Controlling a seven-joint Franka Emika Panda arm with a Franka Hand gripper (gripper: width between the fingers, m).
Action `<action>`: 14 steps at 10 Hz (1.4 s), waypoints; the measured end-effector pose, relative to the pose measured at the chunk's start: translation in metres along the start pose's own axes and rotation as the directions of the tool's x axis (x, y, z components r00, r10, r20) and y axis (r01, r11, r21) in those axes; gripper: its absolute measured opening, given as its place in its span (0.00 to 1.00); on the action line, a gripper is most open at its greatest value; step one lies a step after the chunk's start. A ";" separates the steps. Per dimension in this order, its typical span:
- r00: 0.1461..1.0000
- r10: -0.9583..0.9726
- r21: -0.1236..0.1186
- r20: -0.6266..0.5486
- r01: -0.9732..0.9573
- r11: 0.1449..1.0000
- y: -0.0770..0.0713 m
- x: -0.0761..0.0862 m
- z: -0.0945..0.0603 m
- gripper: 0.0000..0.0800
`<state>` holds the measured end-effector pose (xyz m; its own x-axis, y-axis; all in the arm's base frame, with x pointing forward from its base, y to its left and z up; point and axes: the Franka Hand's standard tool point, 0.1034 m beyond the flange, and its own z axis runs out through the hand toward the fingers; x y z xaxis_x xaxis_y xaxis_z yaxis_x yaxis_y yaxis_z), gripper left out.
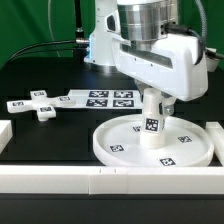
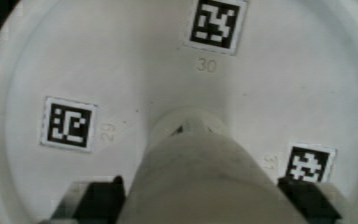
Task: Assemble round table
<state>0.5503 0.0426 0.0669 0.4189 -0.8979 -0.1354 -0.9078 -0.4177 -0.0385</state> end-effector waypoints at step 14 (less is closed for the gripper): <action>0.700 -0.714 -0.017 -0.017 0.713 0.700 -0.009 -0.003 -0.006 0.81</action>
Offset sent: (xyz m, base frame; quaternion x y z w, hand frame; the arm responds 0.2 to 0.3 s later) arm 0.0000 0.0000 0.0000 0.0000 0.0000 -0.0650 0.9979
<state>0.5577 0.0485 0.0735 0.9416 -0.3330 -0.0510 -0.3366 -0.9355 -0.1069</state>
